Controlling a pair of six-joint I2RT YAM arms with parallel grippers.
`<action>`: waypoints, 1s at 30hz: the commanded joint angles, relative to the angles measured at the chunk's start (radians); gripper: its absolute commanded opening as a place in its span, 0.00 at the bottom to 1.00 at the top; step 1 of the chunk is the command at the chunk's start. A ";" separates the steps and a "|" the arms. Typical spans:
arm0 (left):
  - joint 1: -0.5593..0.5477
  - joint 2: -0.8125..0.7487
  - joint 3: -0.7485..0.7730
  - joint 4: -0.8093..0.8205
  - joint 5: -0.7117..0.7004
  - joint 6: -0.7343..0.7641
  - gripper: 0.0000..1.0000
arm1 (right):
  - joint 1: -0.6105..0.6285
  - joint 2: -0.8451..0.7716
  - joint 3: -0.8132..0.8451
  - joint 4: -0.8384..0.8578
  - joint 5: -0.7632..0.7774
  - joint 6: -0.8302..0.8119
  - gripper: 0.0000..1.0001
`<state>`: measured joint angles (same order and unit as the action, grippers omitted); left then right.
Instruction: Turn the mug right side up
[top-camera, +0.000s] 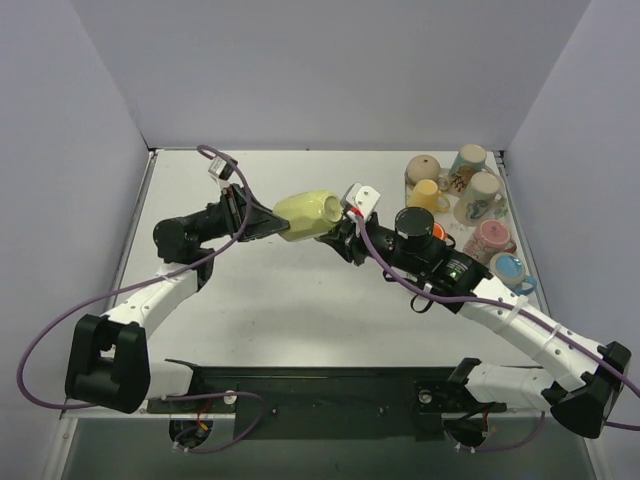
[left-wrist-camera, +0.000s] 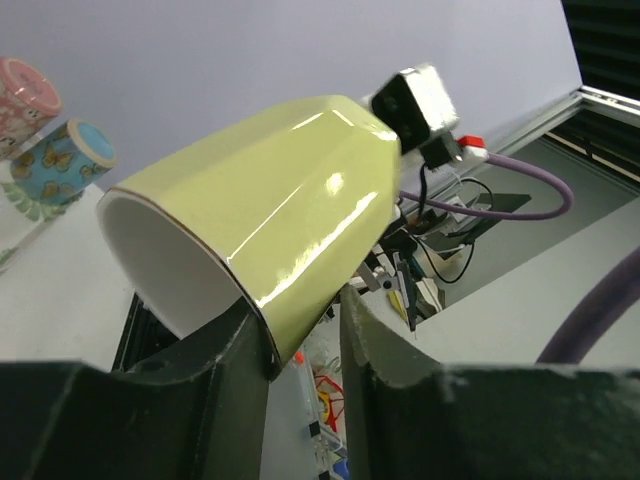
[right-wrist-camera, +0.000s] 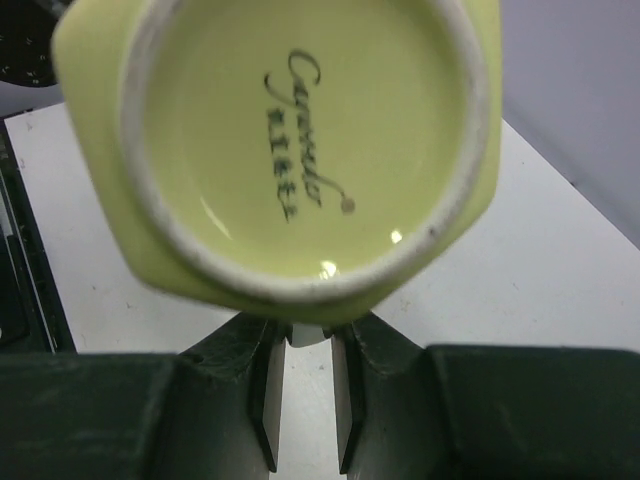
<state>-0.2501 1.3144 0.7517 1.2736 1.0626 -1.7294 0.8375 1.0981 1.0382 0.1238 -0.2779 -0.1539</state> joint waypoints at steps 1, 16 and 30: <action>-0.021 -0.038 0.009 0.136 -0.019 -0.110 0.28 | -0.001 0.014 0.071 0.201 -0.058 0.007 0.00; 0.055 -0.115 0.145 -1.019 -0.267 0.816 0.00 | -0.034 -0.053 -0.174 0.106 0.184 0.086 0.93; -0.040 0.130 0.640 -2.111 -0.993 2.303 0.00 | -0.047 -0.145 -0.214 -0.102 0.368 0.054 0.98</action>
<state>-0.2871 1.3659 1.3022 -0.5957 0.2886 0.2043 0.8036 0.9806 0.8368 0.0620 -0.0177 -0.0853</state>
